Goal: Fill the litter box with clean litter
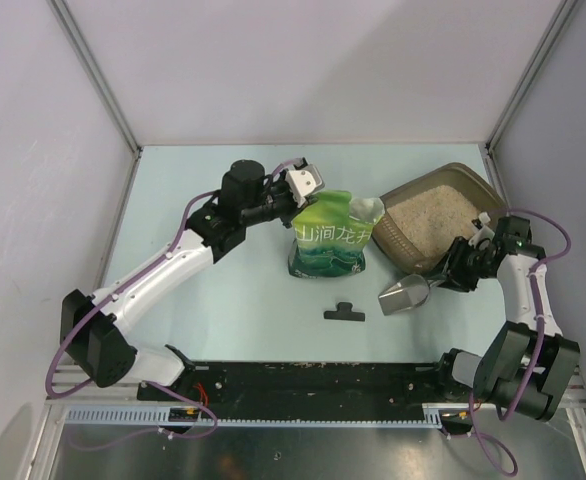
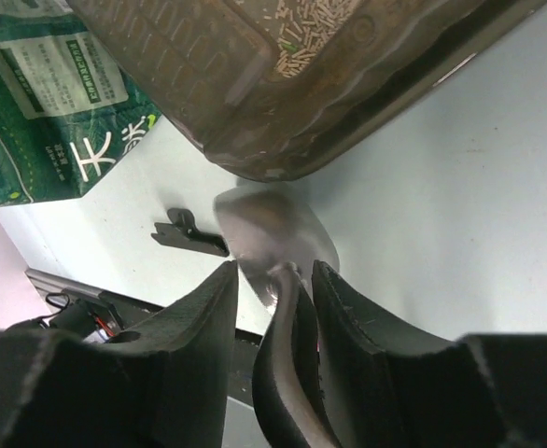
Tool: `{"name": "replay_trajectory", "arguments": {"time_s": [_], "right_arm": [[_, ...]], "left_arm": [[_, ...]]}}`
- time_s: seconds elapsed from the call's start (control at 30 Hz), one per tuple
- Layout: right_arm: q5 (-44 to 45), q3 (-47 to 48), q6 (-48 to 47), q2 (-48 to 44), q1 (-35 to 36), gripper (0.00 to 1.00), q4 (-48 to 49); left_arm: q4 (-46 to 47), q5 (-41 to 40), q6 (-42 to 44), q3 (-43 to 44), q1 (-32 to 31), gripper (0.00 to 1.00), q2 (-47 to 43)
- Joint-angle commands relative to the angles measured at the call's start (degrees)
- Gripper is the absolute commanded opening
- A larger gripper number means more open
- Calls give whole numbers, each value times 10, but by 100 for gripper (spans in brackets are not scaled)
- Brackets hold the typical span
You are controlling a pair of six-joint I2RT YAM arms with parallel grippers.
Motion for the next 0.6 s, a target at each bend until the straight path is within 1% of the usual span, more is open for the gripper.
{"name": "replay_trajectory", "arguments": {"time_s": [0.0, 0.07, 0.13, 0.17, 0.2, 0.23, 0.33, 0.47, 0.53, 0.57], "right_arm": [[20, 24, 12, -2, -5, 46, -27], [32, 31, 12, -1, -8, 52, -47], [36, 38, 7, 2, -17, 57, -73], [42, 43, 2, 6, -22, 57, -79], [53, 48, 5, 8, -36, 59, -92], [72, 59, 12, 9, -46, 64, -100], [112, 77, 29, 21, -84, 73, -113], [137, 92, 36, 40, -142, 76, -117], [101, 110, 19, 42, -158, 76, -115], [86, 131, 8, 38, -152, 76, -108]], "left_arm": [[69, 6, 8, 6, 9, 0, -20], [71, 9, 8, 3, 10, 0, -25], [70, 13, 9, -2, 12, 0, -28], [70, 12, 9, -3, 12, 0, -30], [70, 13, 8, -5, 14, 0, -30], [71, 13, 7, -6, 13, 0, -29], [71, 18, 4, -5, 15, 0, -28], [71, 21, 0, -2, 15, 0, -22], [71, 21, 0, 0, 15, 0, -21], [71, 21, 0, 0, 15, 0, -21]]}}
